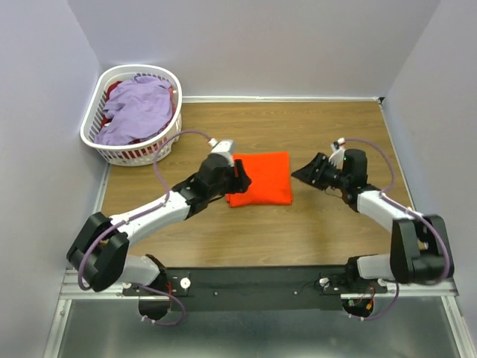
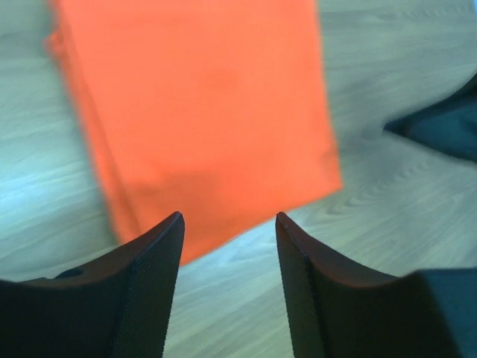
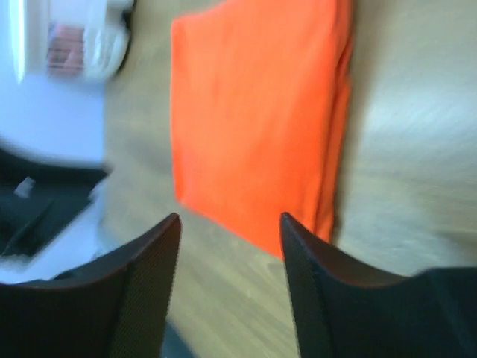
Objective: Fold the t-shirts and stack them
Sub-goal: Neatly place the folded tshirt to the corner
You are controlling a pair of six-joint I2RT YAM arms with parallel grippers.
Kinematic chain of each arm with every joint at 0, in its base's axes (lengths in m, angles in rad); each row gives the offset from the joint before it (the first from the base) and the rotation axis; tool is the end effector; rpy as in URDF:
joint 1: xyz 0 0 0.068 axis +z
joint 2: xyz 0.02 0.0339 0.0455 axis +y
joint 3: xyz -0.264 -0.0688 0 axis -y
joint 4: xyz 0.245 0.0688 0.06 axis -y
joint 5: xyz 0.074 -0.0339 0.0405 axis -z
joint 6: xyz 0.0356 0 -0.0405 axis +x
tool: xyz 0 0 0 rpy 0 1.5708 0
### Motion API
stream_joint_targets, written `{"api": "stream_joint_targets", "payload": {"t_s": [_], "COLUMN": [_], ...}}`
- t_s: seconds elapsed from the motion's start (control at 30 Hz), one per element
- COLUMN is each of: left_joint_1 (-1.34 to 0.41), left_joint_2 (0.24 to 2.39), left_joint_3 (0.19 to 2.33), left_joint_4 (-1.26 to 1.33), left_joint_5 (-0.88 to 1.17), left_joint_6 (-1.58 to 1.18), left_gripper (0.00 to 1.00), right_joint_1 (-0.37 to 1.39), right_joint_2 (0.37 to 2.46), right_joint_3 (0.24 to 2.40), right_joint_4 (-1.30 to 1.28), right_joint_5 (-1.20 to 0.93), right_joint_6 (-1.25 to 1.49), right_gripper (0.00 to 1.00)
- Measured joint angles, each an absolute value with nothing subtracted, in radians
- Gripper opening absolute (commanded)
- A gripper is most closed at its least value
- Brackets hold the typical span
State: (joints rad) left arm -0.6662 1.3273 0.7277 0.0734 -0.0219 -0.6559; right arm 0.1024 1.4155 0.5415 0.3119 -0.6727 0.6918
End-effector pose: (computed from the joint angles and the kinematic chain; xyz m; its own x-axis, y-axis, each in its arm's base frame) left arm 0.2263 -0.1769 0.2259 -0.6807 -0.2405 -0.6920 0.2370 0.8215 -0.5187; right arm 0.2649 0.0495 0.1707 -0.7939 0.4200 -0.4398 -0.1273 0.5924 0.7955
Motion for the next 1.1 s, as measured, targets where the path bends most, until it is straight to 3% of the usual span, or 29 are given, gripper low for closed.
{"api": "stream_joint_targets", "payload": {"t_s": [0.03,0.2,0.37,0.6,0.93,1.1], "left_joint_1": [-0.701,-0.981,-1.123,-1.174,-1.168,-1.167], "left_joint_2": [1.332,1.514,1.753,1.957,2.116,2.167], "left_joint_3": [0.774,1.06,1.246,1.363,1.51,1.542], "left_joint_4": [0.045,-0.084,-0.197,-0.264,-0.264,-0.263], "left_joint_5": [-0.052,-0.255,-0.391,-0.428,-0.471,-0.493], "left_joint_6": [-0.635,-0.498,-0.382,-0.279,-0.212,-0.205], "left_gripper": [0.62,0.63,0.63,0.62,0.59,0.52], "right_joint_1": [0.102,0.102,0.102,0.08,0.04,0.04], "right_joint_2": [1.366,1.156,1.132,1.148,1.238,1.238], "right_joint_3": [0.566,0.664,0.683,0.673,0.672,0.672], "right_joint_4": [0.251,-0.032,-0.216,-0.352,-0.369,-0.368], "right_joint_5": [-0.612,-0.328,-0.115,0.064,0.08,0.076], "right_joint_6": [0.67,0.603,0.585,0.598,0.601,0.6], "right_gripper": [0.8,0.91,1.0,1.0,1.0,1.0]}}
